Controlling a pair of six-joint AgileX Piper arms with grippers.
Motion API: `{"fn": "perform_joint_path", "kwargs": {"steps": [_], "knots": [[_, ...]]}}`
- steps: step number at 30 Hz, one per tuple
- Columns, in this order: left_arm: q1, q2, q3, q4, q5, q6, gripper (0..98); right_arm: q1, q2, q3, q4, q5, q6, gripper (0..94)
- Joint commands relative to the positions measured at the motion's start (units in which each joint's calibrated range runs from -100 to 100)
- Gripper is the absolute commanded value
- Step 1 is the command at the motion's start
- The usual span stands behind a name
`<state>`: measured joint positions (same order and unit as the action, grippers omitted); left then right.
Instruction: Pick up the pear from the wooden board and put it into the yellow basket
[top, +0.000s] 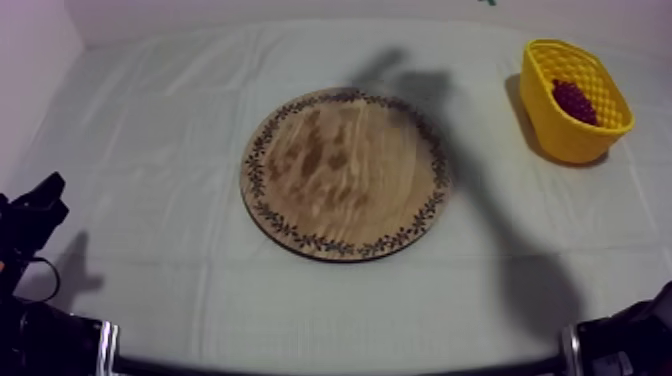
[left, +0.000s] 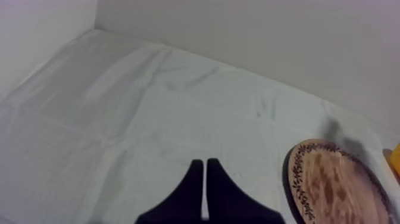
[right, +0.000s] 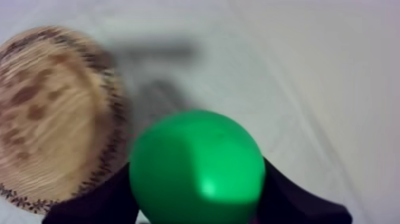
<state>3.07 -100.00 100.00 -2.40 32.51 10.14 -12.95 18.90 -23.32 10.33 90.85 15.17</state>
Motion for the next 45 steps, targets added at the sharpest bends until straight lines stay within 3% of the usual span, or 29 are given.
{"fn": "perform_joint_path", "kwargs": {"steps": [1, 12, 23, 37, 45], "knots": [[0.01, 0.0, 0.0, -0.02, -0.01, -0.01, 0.1, 4.7, -1.67, 2.23, 0.65, -1.78, -2.3, 43.7], [0.01, 0.0, 0.0, -0.02, -0.01, -0.01, 0.1, 15.2, -5.35, 13.62, 1.96, -8.42, -9.39, 44.1], [0.01, 0.0, 0.0, -0.02, -0.01, -0.01, 0.1, 18.29, -5.09, 25.05, 2.79, -12.54, -11.15, 46.2], [0.01, 0.0, 0.0, -0.02, -0.01, -0.01, 0.1, 18.03, 0.39, 32.27, 1.51, -19.29, -7.67, 63.3], [0.01, 0.0, 0.0, -0.02, -0.01, -0.01, 0.1, 16.81, -6.4, 34.22, 0.17, -23.3, -5.92, 60.6]]}}
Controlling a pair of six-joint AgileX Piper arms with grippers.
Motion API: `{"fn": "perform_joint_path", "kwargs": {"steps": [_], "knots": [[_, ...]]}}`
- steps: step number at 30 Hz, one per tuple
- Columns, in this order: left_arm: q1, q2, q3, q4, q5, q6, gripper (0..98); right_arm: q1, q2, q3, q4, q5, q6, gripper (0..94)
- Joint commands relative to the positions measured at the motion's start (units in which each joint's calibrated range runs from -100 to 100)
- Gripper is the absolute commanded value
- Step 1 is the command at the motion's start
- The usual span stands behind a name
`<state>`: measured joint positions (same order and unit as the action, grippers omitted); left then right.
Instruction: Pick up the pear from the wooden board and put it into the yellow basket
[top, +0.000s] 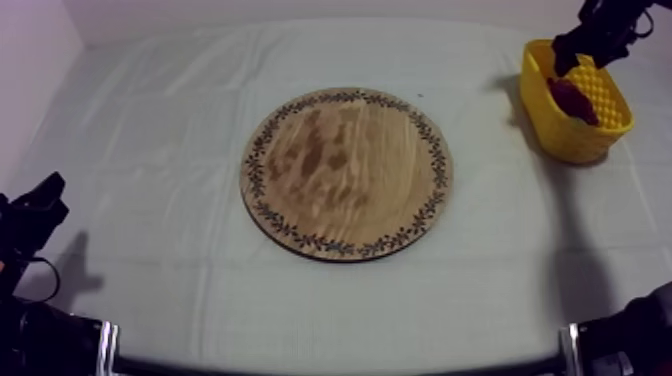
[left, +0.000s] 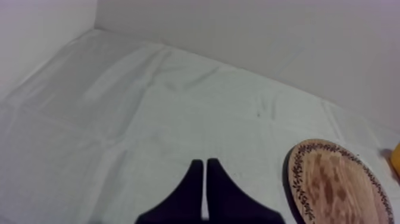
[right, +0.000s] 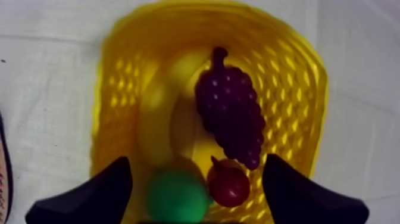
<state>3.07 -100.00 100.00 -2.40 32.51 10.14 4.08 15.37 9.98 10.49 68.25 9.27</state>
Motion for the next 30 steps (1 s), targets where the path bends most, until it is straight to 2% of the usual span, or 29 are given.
{"fn": "perform_joint_path", "kwargs": {"steps": [1, 9, 17, 21, 30], "knots": [[0.01, 0.0, 0.0, -0.02, -0.01, -0.01, 0.1, -0.48, -4.78, 1.93, 0.08, -1.56, -0.07, 60.0], [0.01, 0.0, 0.0, -0.02, -0.01, -0.01, 0.1, -1.63, -24.51, 16.34, 1.25, -11.58, -1.26, 51.8], [0.01, 0.0, 0.0, -0.02, -0.01, -0.01, 0.1, -2.87, -49.13, 40.4, 1.29, -24.94, -0.29, 46.9], [0.01, 0.0, 0.0, -0.02, -0.01, -0.01, 0.1, -3.32, -61.92, 52.17, -1.23, -29.42, 2.74, 44.2], [0.01, 0.0, 0.0, -0.02, -0.01, -0.01, 0.1, -2.7, -86.31, 73.21, -8.86, -32.57, 11.74, 34.8]]}}
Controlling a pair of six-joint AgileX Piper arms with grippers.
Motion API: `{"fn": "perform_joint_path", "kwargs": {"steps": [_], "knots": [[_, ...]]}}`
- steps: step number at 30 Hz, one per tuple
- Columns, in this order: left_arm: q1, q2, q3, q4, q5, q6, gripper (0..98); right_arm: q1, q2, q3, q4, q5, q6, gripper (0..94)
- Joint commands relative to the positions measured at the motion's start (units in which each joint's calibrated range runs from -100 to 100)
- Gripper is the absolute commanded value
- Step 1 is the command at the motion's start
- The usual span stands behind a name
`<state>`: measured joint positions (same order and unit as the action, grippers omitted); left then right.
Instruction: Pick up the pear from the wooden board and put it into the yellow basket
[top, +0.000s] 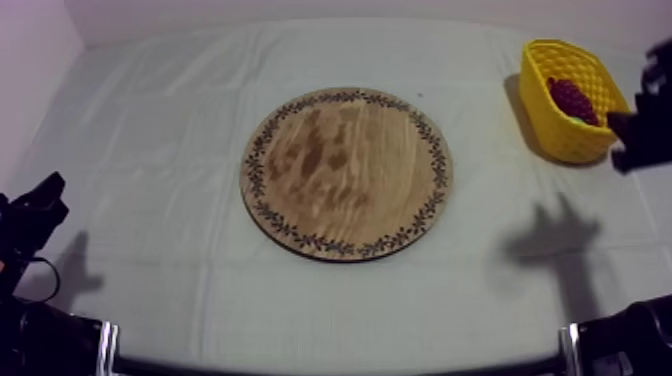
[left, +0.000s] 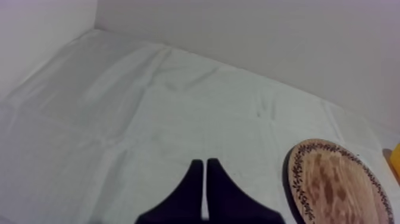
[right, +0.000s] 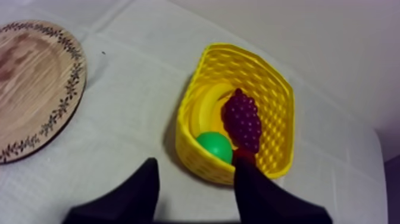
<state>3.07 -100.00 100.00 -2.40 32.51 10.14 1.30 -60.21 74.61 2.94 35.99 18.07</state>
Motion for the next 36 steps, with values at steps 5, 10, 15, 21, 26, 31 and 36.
{"fn": "perform_joint_path", "kwargs": {"steps": [5, 10, 15, 21, 26, 31, 36], "knots": [[0.01, 0.0, 0.0, -0.02, -0.01, -0.01, 0.1, 0.61, -20.11, 18.44, -3.86, -3.31, 5.85, 29.7], [0.01, 0.0, 0.0, -0.02, -0.01, -0.01, 0.1, 0.63, -26.65, 23.57, -5.73, -4.3, 7.25, 21.9], [0.01, 0.0, 0.0, -0.02, -0.01, -0.01, 0.1, 0.43, -31.4, 24.2, -5.56, -0.46, 2.79, 11.7], [0.01, 0.0, 0.0, -0.01, -0.01, -0.01, 0.1, -0.69, -34.97, 24.8, -4.91, -0.57, -7.24, 2.1], [0.01, 0.0, 0.0, -0.01, -0.01, -0.01, 0.1, -1.9, -35.38, 24.92, -4.76, -0.98, -7.44, 1.1], [0.01, 0.0, 0.0, -0.02, -0.01, -0.01, 0.1, -2.17, -35.45, 24.94, -4.73, -1.06, -6.64, 2.3], [0.01, 0.0, 0.0, -0.02, -0.01, -0.01, 0.1, -2.21, -35.46, 24.95, -4.73, -1.07, -6.02, 0.9]]}}
